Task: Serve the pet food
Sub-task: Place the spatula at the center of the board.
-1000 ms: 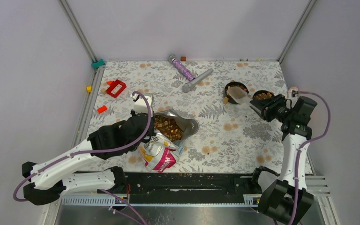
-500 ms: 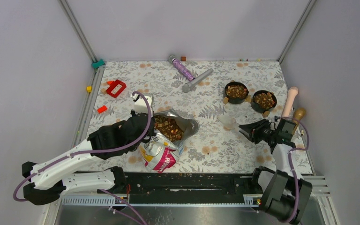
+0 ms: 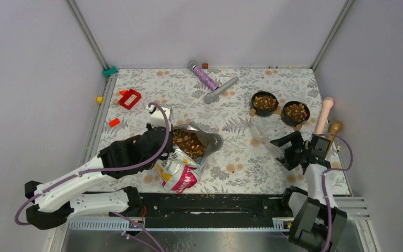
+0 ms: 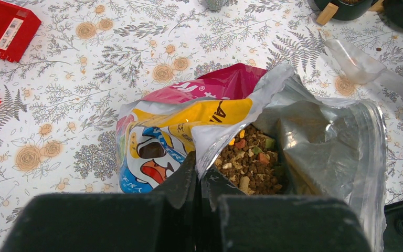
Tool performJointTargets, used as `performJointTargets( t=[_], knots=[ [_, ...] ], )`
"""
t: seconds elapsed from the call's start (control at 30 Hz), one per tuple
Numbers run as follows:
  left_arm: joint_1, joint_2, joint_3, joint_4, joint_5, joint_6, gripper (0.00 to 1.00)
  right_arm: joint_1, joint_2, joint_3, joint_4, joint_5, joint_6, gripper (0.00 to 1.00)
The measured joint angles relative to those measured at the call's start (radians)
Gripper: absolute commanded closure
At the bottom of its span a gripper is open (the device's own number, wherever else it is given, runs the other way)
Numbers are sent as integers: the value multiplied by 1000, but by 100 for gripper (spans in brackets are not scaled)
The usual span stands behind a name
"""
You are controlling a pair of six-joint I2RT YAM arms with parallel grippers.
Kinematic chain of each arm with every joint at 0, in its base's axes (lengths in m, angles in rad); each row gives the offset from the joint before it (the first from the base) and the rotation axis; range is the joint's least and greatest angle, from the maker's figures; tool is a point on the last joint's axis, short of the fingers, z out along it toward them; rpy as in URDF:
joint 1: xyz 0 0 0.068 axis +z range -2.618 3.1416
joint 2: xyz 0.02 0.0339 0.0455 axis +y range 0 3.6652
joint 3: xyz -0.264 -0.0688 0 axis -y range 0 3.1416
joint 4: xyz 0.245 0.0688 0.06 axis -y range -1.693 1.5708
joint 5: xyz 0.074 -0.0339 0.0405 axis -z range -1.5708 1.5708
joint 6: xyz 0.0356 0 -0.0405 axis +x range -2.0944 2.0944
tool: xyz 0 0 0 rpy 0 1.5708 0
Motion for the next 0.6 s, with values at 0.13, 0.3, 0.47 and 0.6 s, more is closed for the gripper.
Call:
performJointTargets(
  t=[0.13,0.3,0.47,0.6],
  knots=[
    [0,0,0,0,0,0,100,0,-98,15,-105,99,-27,1],
    [0,0,0,0,-1,0,100,0,-230,122,-302,291,-68,1],
    [0,0,0,0,-3,0,100,16,-272,303,-446,410,-123,1],
    [0,0,0,0,-4,-3,100,119,-266,439,-507,418,-159,1]
  ],
)
